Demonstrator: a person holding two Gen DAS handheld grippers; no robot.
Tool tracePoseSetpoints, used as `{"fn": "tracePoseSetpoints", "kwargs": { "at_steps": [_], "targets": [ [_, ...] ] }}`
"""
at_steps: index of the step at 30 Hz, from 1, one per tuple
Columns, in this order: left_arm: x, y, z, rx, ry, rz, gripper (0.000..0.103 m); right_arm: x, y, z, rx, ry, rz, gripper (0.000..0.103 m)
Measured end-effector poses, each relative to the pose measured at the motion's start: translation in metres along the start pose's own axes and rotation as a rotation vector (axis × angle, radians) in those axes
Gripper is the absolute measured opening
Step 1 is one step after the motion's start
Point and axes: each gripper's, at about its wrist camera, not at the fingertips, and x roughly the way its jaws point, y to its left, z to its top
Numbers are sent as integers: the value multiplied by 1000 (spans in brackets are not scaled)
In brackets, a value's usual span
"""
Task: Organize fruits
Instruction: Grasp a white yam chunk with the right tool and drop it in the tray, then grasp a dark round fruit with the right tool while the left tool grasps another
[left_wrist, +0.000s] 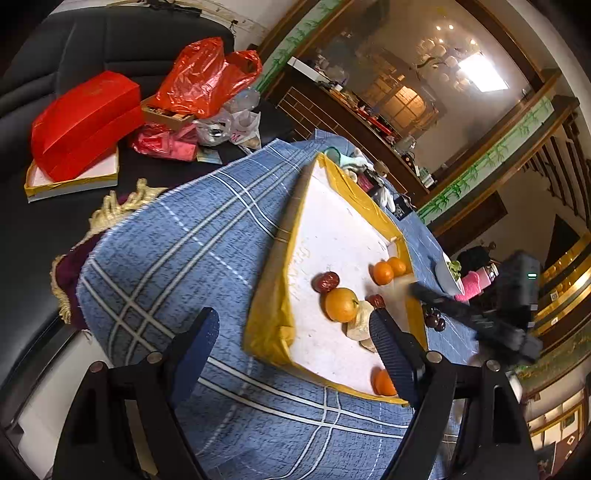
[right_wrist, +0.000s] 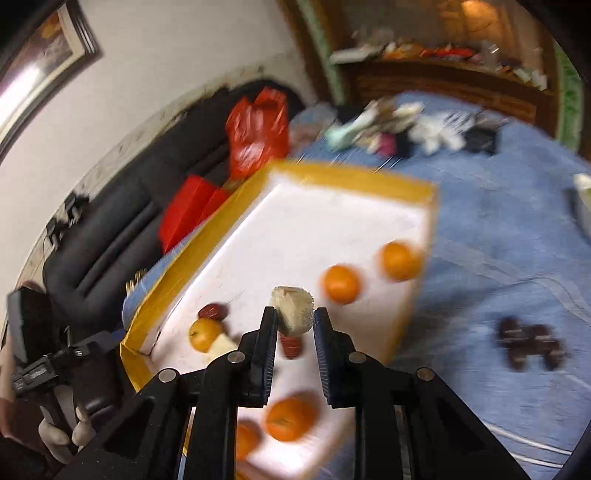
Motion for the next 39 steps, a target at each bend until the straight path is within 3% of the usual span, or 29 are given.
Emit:
{"fn": "tracePoseSetpoints", "kwargs": {
  "at_steps": [3,6,11,14,16,18,20,24,30,39],
  "targets": [
    [-9,2,3,-2,-23,18,83,23,5,-2,47,44,30,26],
    [-15,1,4,-1,-38,31,83,9,2,-7,72,4,57,28],
    [-7,-19,-1,38,-14,15,83,-55,-30,-22,87,-118,-50,43],
    [3,-42,-7,90,16,0,86,-93,-72,-40,174,-175,-118,43],
    [6,-62,-13,144,6,41,92,-115,-106,-55,237,-198,-185,43],
    [12,-80,-18,173,38,-12,92,-129,-138,-68,292,-200,-247,43],
    [16,-98,-22,206,32,-10,92,-134,-158,-77,320,-193,-279,43],
    [20,-135,-30,287,35,-21,92,-124,-184,-80,334,-168,-286,43],
    [40,-185,-43,406,90,0,92,-86,-192,-59,281,-140,-312,42],
    [112,-265,-63,572,189,-13,92,-69,-198,-57,216,-138,-263,39]
  ]
}}
